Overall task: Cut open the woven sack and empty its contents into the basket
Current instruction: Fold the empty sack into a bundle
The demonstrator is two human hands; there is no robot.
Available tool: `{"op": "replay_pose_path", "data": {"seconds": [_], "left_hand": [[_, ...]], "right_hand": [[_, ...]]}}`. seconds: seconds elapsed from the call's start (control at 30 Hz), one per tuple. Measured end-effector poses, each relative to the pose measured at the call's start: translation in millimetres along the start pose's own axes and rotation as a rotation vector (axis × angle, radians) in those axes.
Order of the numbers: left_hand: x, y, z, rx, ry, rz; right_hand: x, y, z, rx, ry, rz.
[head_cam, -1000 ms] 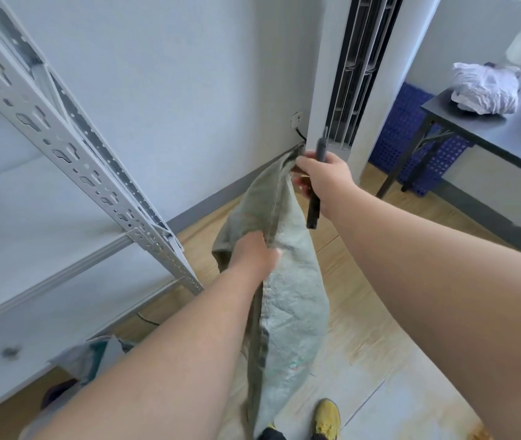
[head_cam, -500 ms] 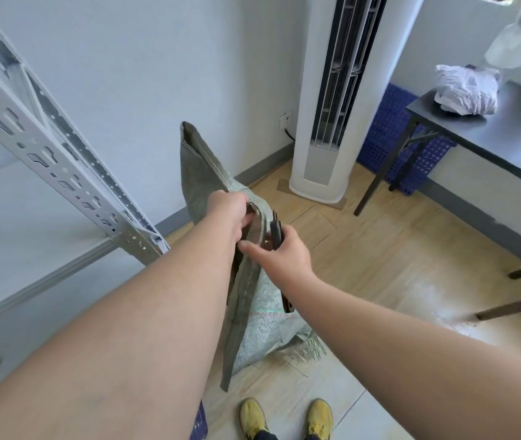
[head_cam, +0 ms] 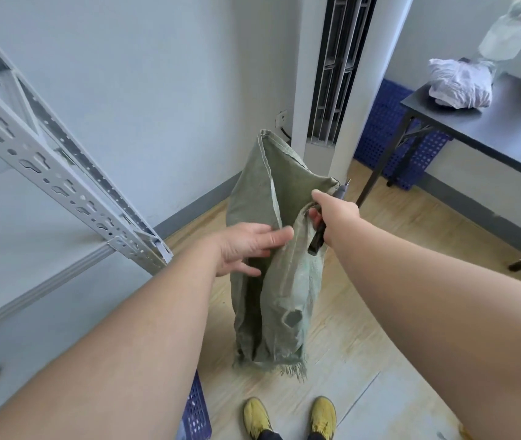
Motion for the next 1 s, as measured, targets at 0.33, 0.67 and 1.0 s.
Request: {"op": "replay_pose_path", "data": {"seconds": [0.33, 0.67, 1.0], "left_hand": [[29, -15, 2, -0.122, 0.713, 0.262], [42, 16, -3, -0.282, 0.737, 0.119], [47, 22, -5, -0.266, 0.557, 0.182]], "right_hand": [[-17, -18, -6, 0.212, 0.052, -0.28], [-68, 4, -72, 0.994, -0.256, -0.944], [-50, -11, -65, 0.999, -0.053, -1.045]]}}
Point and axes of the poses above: each hand's wrist, its own z-axis towards the middle knuckle, its own x-axis out of the back of the hand, y = z × x, the point moved 4 cm from there along z, towards the middle knuckle, and after that the axes turned 8 degrees about -x, right-handed, at the moved point
